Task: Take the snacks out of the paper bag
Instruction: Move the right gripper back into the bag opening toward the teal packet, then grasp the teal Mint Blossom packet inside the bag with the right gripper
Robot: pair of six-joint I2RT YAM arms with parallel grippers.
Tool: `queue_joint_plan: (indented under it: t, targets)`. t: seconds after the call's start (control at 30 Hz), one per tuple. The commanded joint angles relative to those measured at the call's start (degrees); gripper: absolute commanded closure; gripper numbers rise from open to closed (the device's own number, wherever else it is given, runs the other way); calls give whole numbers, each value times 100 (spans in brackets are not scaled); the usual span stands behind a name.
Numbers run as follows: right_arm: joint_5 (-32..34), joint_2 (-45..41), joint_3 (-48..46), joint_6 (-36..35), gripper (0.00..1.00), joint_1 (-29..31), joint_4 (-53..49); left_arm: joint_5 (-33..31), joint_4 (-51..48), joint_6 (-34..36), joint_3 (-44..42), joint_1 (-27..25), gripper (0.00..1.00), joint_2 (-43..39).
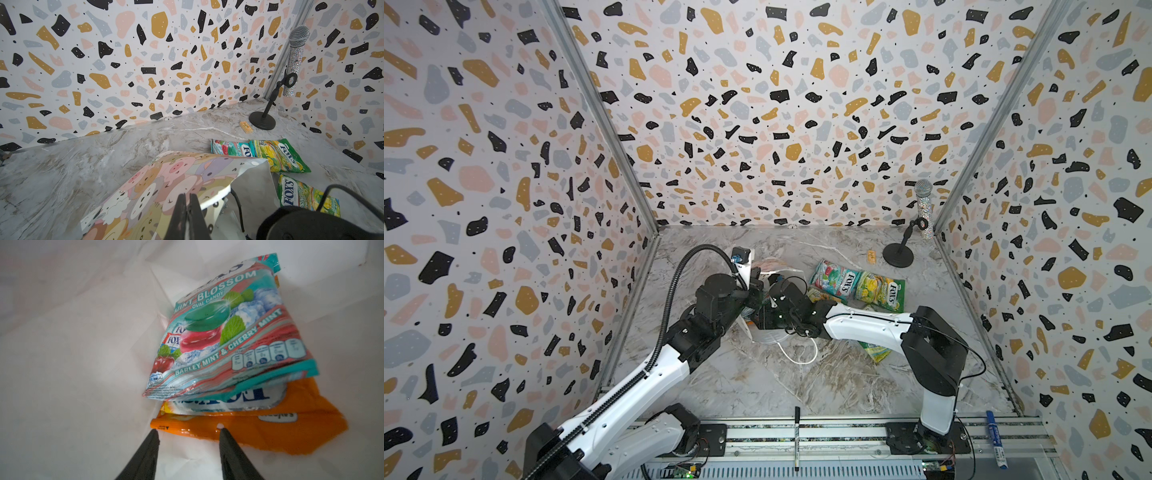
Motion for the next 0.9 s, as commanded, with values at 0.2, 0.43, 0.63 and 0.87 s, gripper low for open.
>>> queue_joint_plan:
  t: [0.2, 0.43, 0.63, 0.87]
  targets:
    - [531, 178, 334, 419, 51, -118, -87, -4, 153, 11, -4, -6, 100, -50]
    - [500, 434, 501, 515, 51, -231, 47, 9, 167, 21, -22, -6, 100, -51]
    - [398, 583, 535, 697, 53, -322, 388, 12, 180, 30, -22, -11, 100, -51]
    - [383, 818, 685, 886, 54, -341, 542, -7, 186, 29, -32, -6, 100, -61]
